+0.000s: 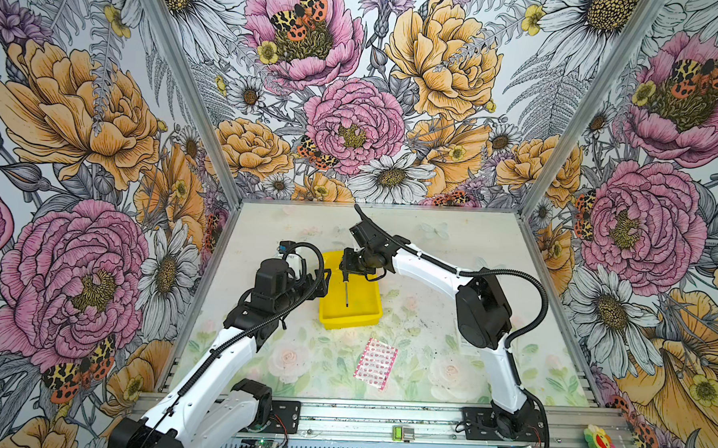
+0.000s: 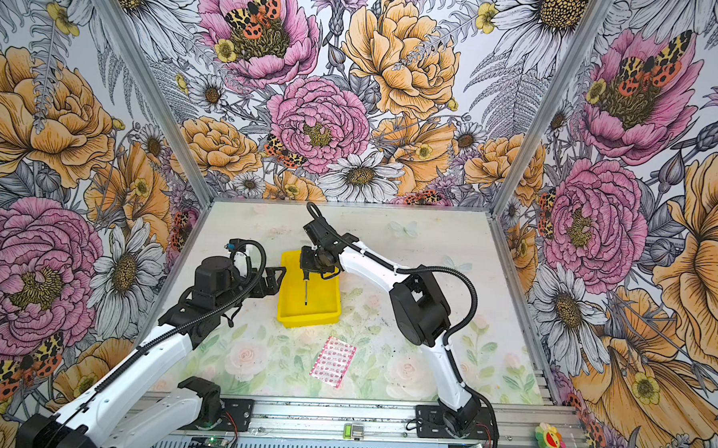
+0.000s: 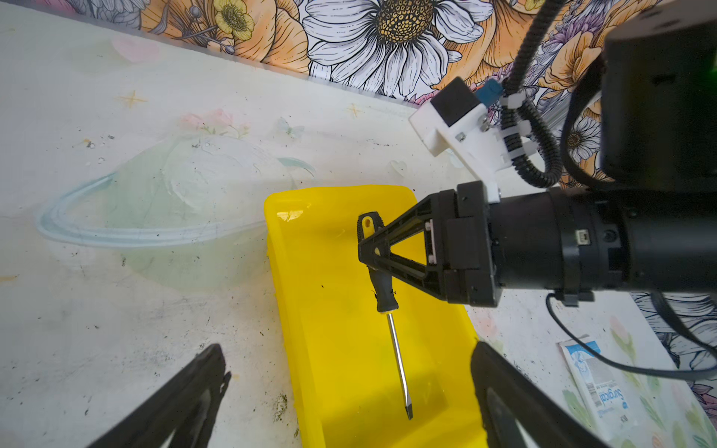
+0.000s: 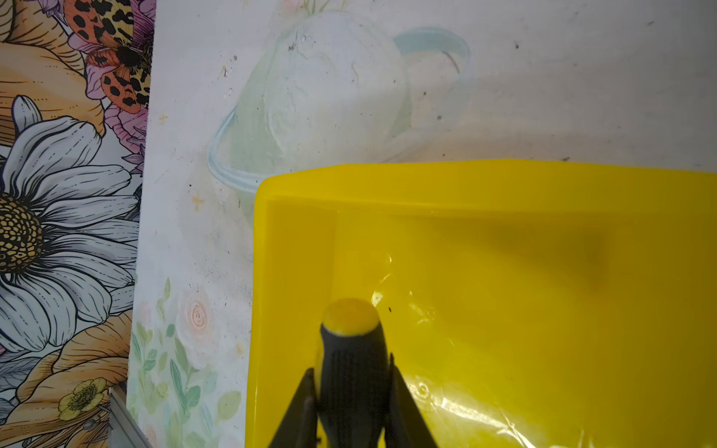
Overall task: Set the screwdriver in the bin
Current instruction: 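Lift the screwdriver with the right gripper and carry it over the yellow bin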
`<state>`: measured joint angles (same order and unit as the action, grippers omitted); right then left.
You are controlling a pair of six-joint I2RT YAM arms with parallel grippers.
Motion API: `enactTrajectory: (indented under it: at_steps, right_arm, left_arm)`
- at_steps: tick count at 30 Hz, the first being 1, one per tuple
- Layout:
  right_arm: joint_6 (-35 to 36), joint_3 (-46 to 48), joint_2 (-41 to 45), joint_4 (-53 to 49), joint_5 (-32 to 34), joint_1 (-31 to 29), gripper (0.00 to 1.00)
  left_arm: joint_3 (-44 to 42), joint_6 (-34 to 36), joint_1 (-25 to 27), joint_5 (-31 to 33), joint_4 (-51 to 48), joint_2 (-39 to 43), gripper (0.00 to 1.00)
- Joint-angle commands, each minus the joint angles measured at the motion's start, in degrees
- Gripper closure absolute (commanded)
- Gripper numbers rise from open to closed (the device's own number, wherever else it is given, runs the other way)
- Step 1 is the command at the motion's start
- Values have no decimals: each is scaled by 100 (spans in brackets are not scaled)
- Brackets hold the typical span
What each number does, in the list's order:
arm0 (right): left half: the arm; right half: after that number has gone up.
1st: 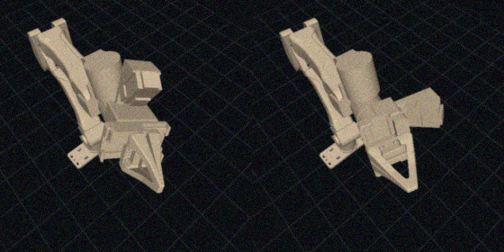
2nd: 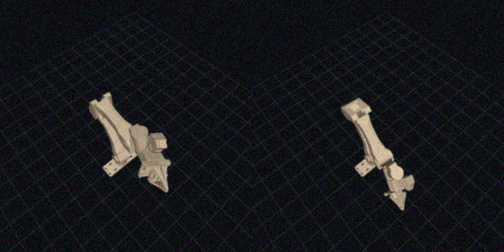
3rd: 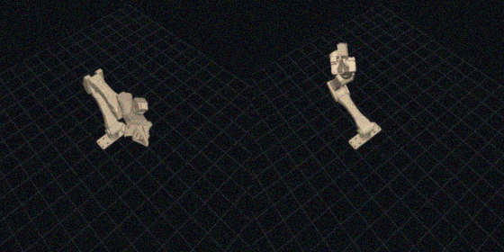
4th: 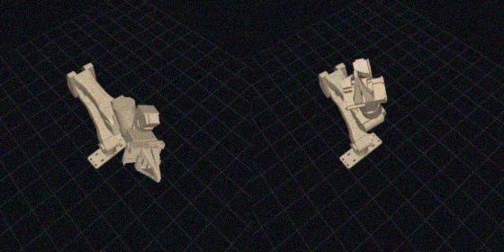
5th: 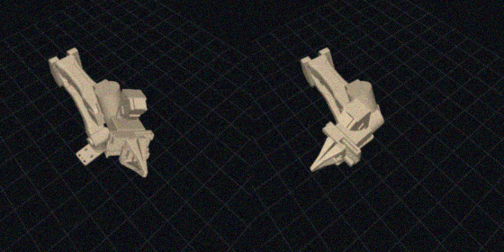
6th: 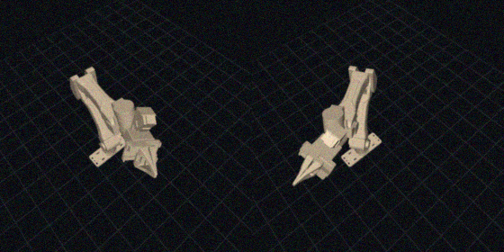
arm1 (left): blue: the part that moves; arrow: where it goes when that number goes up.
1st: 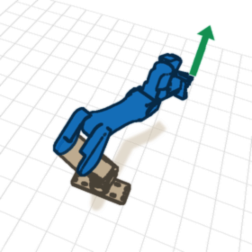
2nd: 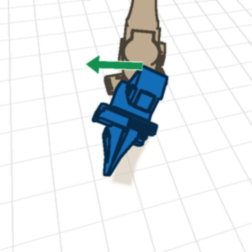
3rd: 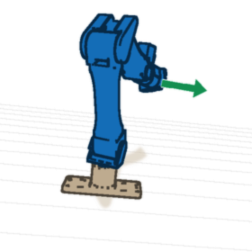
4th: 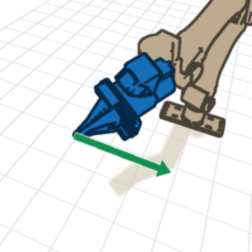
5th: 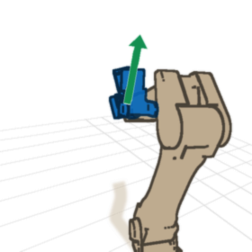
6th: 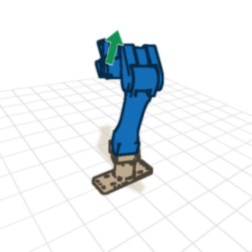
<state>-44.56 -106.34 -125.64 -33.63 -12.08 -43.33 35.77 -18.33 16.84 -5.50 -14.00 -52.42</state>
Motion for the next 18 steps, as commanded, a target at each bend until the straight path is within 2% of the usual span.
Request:
enactTrajectory:
  at_steps: [1,18]
  right_arm:
    - [-106,44,-225,80,124,-60,100]
    - [-55,140,-548,67,472,-130,100]
  left_arm:
    - [-52,-75,-24,106,-24,113,1]
    - [-51,-40,218,332,-121,268,1]
